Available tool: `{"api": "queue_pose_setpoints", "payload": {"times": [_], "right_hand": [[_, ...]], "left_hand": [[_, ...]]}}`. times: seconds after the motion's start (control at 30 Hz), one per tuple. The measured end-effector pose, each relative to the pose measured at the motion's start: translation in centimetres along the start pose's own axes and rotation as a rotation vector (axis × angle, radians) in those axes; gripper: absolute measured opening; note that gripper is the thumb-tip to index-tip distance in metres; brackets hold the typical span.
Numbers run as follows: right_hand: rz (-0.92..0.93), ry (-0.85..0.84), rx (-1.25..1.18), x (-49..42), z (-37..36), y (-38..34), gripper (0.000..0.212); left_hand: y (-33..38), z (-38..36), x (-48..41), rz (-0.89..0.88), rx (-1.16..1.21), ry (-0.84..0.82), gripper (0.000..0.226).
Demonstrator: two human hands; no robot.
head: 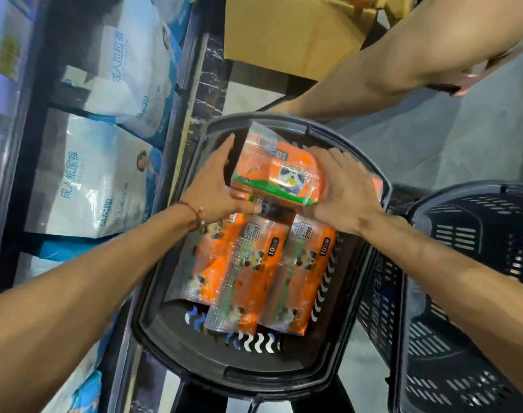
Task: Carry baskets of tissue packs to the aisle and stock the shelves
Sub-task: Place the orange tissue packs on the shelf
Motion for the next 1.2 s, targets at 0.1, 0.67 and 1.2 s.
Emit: {"api": "queue_pose_setpoints", "payload": {"times": [0.1,0.67,1.2], "right_hand": [[0.006,0.016,0.001,0.1,-0.4,0.7,0.105],[-0.284,0.288,-0.077,6.7,3.5,-1.1,0.143],[-0.441,0.734,-1.137,14.0,7.7,-5.0,0.038]], "left_hand": [[0.8,-0.4,-3.0,-0.175,-0.013,-0.059,0.11],[4.3,3.0,2.8,-0.338,-0.049,0.117,0.083],[10.4,7.0,7.0,-0.354,0.144,0.101,0.068]]}}
Point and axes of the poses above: each hand's wrist, its own x-axis away from the middle knuckle, its own z-axis out of the back of the hand, y = z × x, the point moved 4 cm from there along -x, towards the middle knuckle, and after that the axes turned 5 degrees about z, right-handed, at the moved point
